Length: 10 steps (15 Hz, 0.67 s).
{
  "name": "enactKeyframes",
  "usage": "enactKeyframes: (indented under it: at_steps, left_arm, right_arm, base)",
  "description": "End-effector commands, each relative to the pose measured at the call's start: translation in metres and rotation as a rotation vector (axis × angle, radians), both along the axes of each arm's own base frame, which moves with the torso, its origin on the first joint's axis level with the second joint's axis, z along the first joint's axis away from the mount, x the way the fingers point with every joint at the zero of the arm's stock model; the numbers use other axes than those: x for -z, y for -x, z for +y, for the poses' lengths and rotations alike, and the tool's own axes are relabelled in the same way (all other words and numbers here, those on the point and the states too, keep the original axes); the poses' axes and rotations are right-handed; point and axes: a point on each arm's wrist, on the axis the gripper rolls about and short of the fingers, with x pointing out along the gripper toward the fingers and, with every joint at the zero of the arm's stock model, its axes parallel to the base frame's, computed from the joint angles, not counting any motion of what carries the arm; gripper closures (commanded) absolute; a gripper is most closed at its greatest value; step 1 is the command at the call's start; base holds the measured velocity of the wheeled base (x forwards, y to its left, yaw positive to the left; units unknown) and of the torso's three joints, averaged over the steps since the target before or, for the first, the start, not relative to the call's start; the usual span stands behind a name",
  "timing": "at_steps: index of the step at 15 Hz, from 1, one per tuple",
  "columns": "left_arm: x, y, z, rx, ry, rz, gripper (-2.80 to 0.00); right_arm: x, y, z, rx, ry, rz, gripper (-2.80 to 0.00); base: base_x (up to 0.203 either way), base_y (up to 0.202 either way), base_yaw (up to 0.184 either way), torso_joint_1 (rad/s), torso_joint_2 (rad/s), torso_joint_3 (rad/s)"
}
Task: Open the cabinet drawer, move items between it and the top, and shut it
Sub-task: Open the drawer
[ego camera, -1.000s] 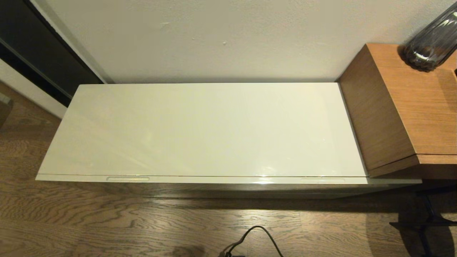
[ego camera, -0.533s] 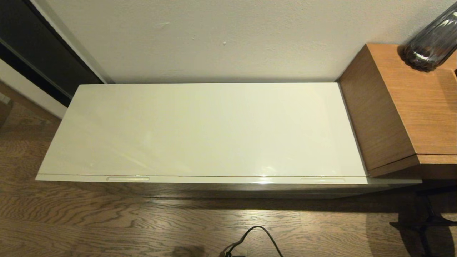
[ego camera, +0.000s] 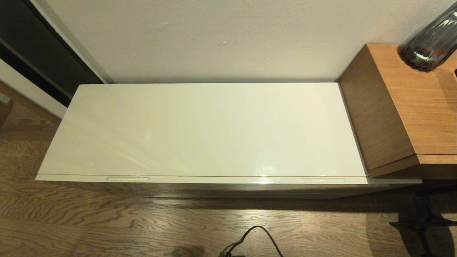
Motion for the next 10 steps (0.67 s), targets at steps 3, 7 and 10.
enactKeyframes:
  at_steps: [3, 7, 10]
  left_arm:
    - [-0.0002, -0.0002, 0.0, 0.0, 0.0, 0.002, 0.0]
    - [-0.0002, -0.0002, 0.0, 0.0, 0.0, 0.002, 0.0]
    - [-0.0002, -0.0002, 0.0, 0.0, 0.0, 0.002, 0.0]
  right_arm:
    - [0.0002, -0.0002, 0.0, -0.001, 0.001, 0.003, 0.0]
    - [-0.0002, 0.0, 0.0, 0.0, -0.001, 0.001, 0.0]
    - [0.0002, -0.0002, 0.0, -0.001, 0.001, 0.003, 0.0]
  base:
    - [0.0, 0.0, 0.0, 0.0, 0.0, 0.0]
    - [0.0, 0.0, 0.0, 0.0, 0.0, 0.0]
    - [0.0, 0.0, 0.0, 0.0, 0.0, 0.0]
